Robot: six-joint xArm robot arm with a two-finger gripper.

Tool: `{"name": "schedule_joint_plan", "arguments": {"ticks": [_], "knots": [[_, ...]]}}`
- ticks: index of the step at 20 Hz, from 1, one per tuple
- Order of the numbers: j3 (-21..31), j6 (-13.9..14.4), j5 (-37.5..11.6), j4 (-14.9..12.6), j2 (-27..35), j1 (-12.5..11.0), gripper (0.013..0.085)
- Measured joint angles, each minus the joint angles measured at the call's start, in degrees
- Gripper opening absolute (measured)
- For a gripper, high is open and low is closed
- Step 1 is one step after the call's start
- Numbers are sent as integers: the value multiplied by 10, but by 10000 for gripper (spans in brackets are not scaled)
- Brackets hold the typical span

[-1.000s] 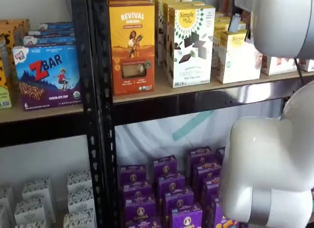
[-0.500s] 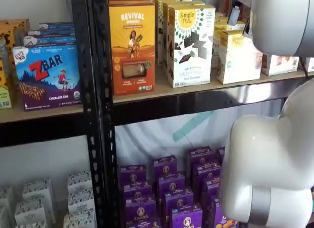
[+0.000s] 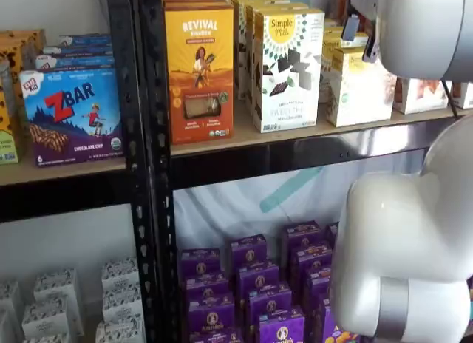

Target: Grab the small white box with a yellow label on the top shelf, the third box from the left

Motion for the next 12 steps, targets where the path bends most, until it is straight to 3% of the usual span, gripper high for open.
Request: {"name": "schedule_joint_plan", "arguments": {"ticks": [12], "knots": [[-15,-6,-4,-23,41,3,850]]}}
